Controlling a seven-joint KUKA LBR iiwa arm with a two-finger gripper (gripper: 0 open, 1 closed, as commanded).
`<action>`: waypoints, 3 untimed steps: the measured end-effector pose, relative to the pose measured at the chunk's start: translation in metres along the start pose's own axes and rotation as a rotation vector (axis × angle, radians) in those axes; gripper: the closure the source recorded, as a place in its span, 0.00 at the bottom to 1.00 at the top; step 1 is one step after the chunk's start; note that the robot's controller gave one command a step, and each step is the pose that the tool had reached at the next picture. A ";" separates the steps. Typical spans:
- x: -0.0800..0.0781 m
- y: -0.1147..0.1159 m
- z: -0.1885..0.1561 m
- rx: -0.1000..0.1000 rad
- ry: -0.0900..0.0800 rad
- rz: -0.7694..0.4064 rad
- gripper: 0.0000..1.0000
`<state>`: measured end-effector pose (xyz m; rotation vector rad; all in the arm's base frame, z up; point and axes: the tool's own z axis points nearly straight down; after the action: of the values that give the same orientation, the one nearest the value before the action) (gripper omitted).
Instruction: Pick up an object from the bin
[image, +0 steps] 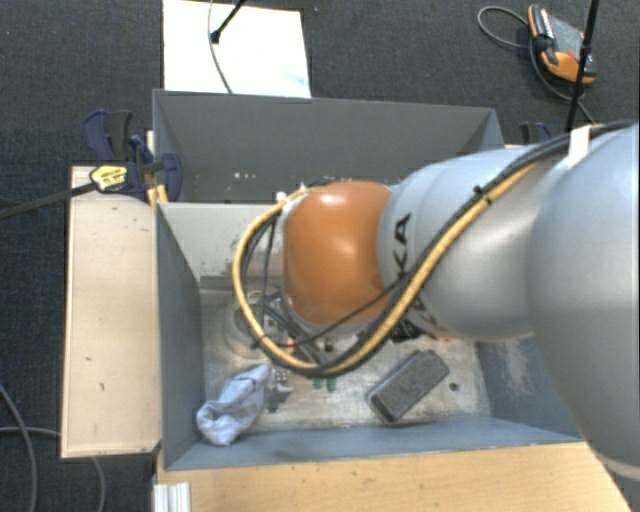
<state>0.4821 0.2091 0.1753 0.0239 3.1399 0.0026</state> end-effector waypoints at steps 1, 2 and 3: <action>-0.015 0.018 0.102 -0.002 -0.003 -0.012 1.00; -0.015 0.018 0.102 -0.002 -0.003 -0.010 1.00; -0.014 0.018 0.097 0.001 0.003 -0.009 1.00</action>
Offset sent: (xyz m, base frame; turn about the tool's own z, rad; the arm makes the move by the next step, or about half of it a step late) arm 0.0000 0.0000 0.0000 0.0000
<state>0.4960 0.2268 0.0778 0.0090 3.1434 0.0007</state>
